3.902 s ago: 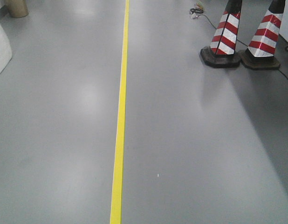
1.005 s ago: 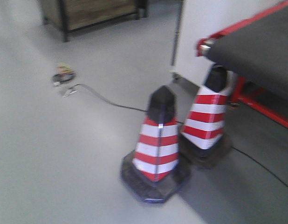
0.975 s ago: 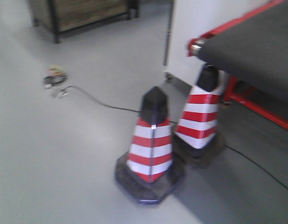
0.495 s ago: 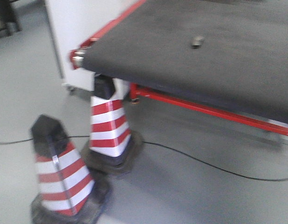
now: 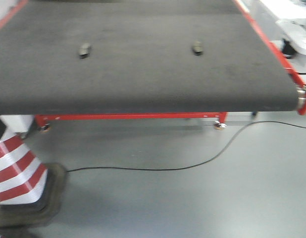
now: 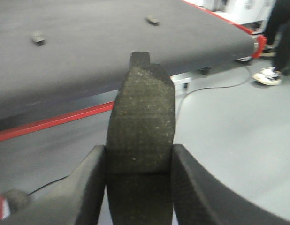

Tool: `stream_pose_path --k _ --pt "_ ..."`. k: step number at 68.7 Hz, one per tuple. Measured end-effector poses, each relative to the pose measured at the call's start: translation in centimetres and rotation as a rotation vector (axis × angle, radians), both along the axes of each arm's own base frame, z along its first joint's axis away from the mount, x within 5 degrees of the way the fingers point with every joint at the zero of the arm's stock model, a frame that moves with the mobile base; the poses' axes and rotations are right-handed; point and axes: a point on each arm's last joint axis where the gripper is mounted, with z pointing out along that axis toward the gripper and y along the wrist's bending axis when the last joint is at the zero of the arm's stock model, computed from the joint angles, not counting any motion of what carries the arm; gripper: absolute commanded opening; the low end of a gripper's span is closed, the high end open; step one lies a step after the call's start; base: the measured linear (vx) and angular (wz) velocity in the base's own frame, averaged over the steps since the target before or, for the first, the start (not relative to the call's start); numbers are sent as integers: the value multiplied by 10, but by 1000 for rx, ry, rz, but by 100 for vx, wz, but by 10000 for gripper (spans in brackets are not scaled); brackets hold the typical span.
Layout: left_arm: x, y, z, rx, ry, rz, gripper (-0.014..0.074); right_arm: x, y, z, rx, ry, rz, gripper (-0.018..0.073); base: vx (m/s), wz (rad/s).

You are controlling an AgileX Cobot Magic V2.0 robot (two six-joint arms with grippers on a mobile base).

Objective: Move and align brake pads A on conveyor
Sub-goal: 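Turn past the striped cones and stop at the conveyor belt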

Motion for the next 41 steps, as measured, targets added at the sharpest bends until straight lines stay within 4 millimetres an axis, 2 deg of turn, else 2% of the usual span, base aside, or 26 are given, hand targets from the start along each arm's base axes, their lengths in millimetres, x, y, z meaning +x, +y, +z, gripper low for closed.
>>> stream_pose_path --k 16,41 --pt "0 0 0 0 0 0 -6 0 0 0 -1 0 0 -6 10 -20" --pt "0 0 0 -1 1 -1 -6 0 0 0 -1 0 0 -6 25 -1"
